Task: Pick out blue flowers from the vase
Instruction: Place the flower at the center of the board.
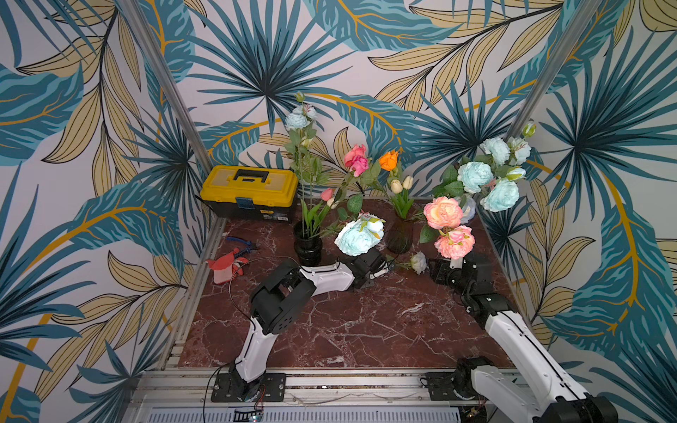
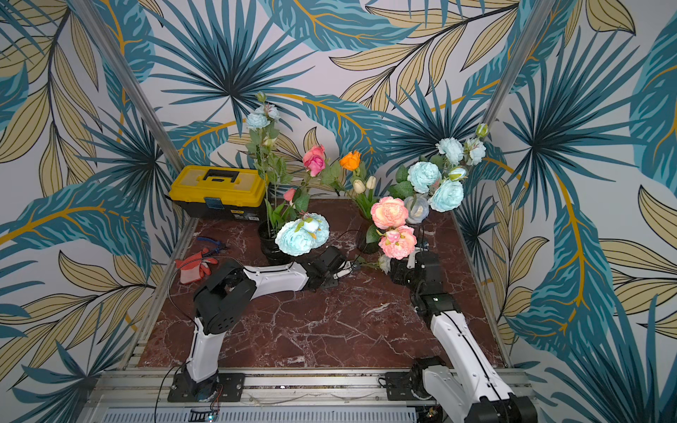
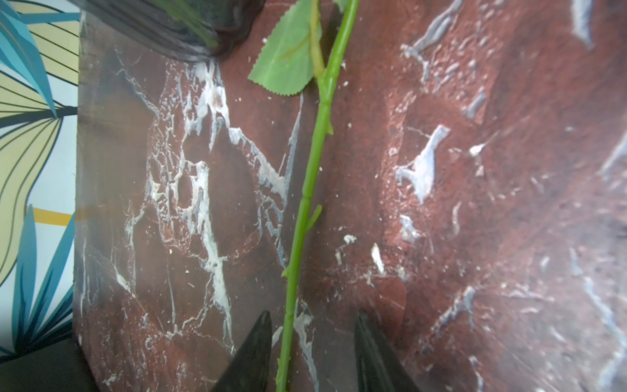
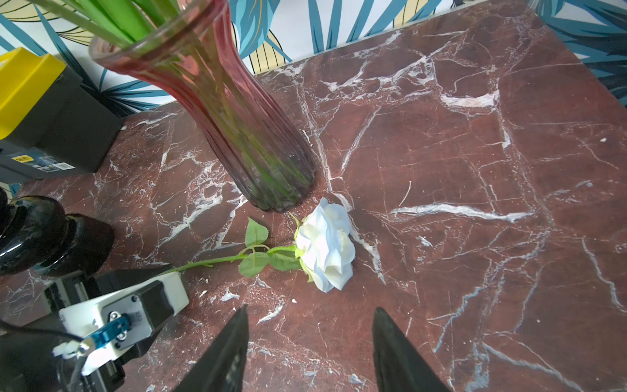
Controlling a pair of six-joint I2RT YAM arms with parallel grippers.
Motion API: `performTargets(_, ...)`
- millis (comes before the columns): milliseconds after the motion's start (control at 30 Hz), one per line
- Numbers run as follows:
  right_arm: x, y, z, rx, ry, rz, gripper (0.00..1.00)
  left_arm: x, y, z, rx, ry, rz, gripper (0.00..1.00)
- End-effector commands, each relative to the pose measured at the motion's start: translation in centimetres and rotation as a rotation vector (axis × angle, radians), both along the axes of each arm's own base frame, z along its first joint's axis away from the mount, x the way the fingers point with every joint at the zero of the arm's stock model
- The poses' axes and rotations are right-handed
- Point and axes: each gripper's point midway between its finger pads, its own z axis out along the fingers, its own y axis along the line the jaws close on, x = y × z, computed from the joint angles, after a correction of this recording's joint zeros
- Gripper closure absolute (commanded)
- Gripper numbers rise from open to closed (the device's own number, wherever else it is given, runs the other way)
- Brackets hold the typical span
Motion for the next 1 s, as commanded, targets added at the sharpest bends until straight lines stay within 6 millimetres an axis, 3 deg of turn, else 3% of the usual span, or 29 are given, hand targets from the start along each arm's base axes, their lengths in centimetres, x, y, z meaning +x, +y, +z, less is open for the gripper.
performTargets(0,0.1,0.2,1.4,-0.010,-0.036,0.026,0.42,-0.1,-0.1,2.6,-0.080,-0.009,0.024,0.56)
performTargets(200,-0.1,1.2,1.1,0.026,-0.031,0.070,0.42,-2.4,0.3,7.0,-0.247,0.009,0.054,0.51)
performTargets(367,-0.3,2.9,0.4,0.084,-0.022,0.129,0.44,-5.3,2.3,9.5,-0.407,0.006,0.119,0.51)
performTargets(700,-0.6,8.1,-2.0,0.123,0.013,0.261,0.46,-9.9,8.2,12.7,-0.695,-0.001,0.280,0.51)
performTargets(967,-0.5,11.0,-3.4,0.149,0.031,0.320,0.47,-11.5,15.2,15.8,-0.890,-0.150,0.424,0.52)
